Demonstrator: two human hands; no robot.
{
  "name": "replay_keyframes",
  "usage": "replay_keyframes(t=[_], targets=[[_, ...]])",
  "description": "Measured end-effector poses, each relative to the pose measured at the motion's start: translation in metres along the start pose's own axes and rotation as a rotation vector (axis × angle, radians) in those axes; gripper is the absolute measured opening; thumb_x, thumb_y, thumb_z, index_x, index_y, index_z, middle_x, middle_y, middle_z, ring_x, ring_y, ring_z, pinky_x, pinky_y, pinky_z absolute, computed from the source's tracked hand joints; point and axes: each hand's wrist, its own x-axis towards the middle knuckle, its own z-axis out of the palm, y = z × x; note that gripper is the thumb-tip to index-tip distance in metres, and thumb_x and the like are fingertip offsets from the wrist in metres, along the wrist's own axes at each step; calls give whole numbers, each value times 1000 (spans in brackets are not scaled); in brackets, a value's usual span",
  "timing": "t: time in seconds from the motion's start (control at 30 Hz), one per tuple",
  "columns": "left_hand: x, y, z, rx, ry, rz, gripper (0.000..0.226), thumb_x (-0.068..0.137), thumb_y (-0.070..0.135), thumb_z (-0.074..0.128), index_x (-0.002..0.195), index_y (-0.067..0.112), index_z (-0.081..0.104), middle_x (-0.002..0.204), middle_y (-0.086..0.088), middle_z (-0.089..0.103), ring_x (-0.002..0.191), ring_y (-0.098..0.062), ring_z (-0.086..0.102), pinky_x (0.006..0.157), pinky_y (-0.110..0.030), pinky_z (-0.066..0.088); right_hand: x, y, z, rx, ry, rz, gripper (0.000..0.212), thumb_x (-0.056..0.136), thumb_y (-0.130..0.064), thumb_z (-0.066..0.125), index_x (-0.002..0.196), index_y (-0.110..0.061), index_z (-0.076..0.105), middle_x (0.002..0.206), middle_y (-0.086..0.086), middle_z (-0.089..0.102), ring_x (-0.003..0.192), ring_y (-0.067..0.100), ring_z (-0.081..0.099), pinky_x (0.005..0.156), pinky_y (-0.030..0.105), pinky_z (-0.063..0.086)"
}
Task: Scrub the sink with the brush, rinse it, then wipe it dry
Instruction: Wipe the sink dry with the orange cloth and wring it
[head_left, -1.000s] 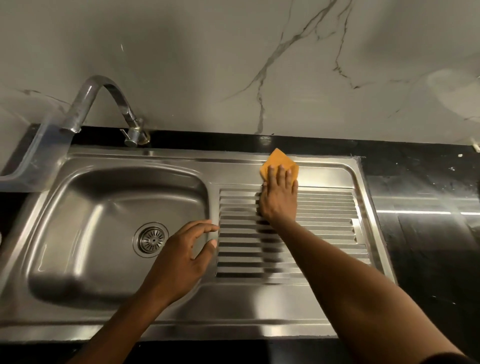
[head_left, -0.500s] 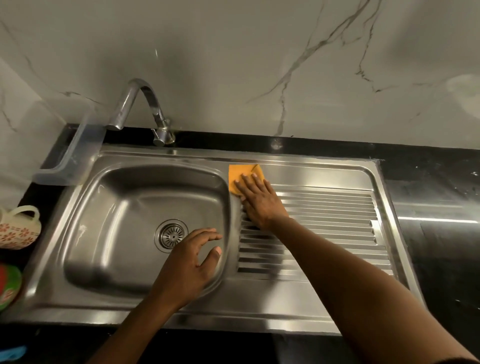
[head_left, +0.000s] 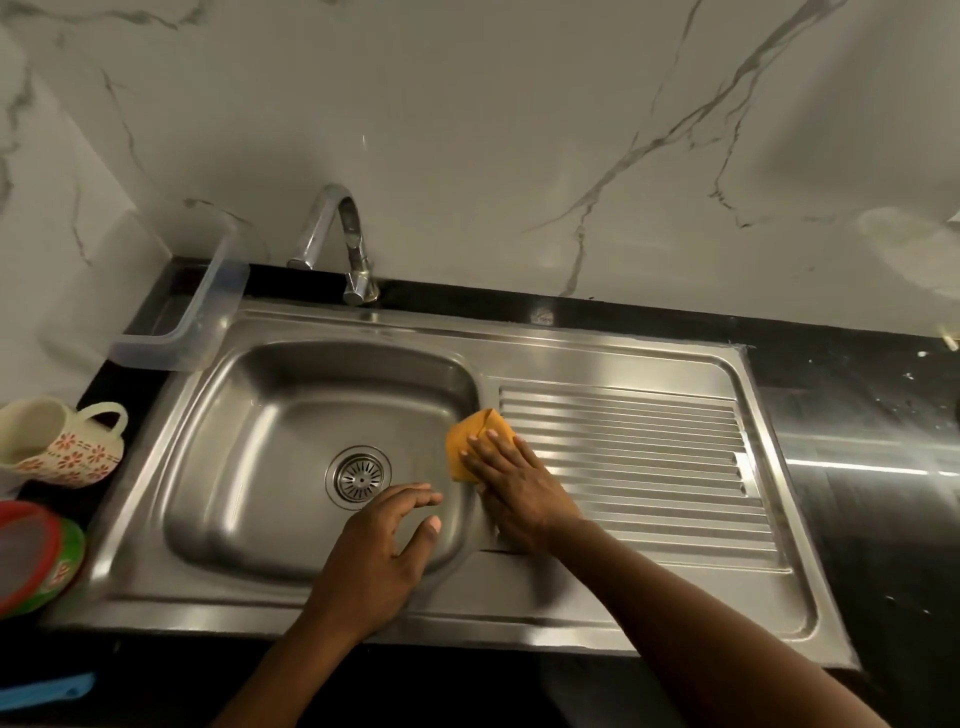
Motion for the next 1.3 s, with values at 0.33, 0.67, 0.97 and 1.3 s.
replay_keyframes(t=[0.33, 0.67, 0.97, 1.3], targets=[[-14, -17, -19, -9, -18, -5, 28, 89, 46, 60, 113, 37, 72, 122, 28, 65, 120, 15, 54, 102, -8, 39, -56, -52, 12, 90, -68, 48, 54, 111, -45, 27, 163, -34, 29, 172, -9, 18, 160, 10, -4, 130, 43, 1], [-48, -14, -23, -6, 24, -65, 23, 98, 29, 67, 120, 32, 72, 127, 24, 66, 123, 11, 55, 106, -21, 44, -91, -107, -24, 771, -349, 233, 38, 112, -35, 40, 146, -47, 52, 158, -23, 41, 144, -20, 22, 128, 23, 3], [-94, -16, -39, 24, 120, -136, 23, 98, 27, 67, 121, 28, 72, 123, 18, 70, 117, 6, 60, 97, -8, 44, -148, -113, -33, 286, -366, -24, 57, 110, -60, 22, 163, -48, 5, 171, -21, -2, 155, -5, -13, 128, 31, -4], [-134, -40, -54, -35, 95, -199, 26, 101, 35, 62, 125, 31, 69, 128, 20, 65, 125, 4, 56, 109, -31, 49, -132, -130, -20, 10, -395, -174, 61, 110, -61, 17, 160, -50, -14, 170, -13, -27, 156, 13, -27, 129, 51, -6]])
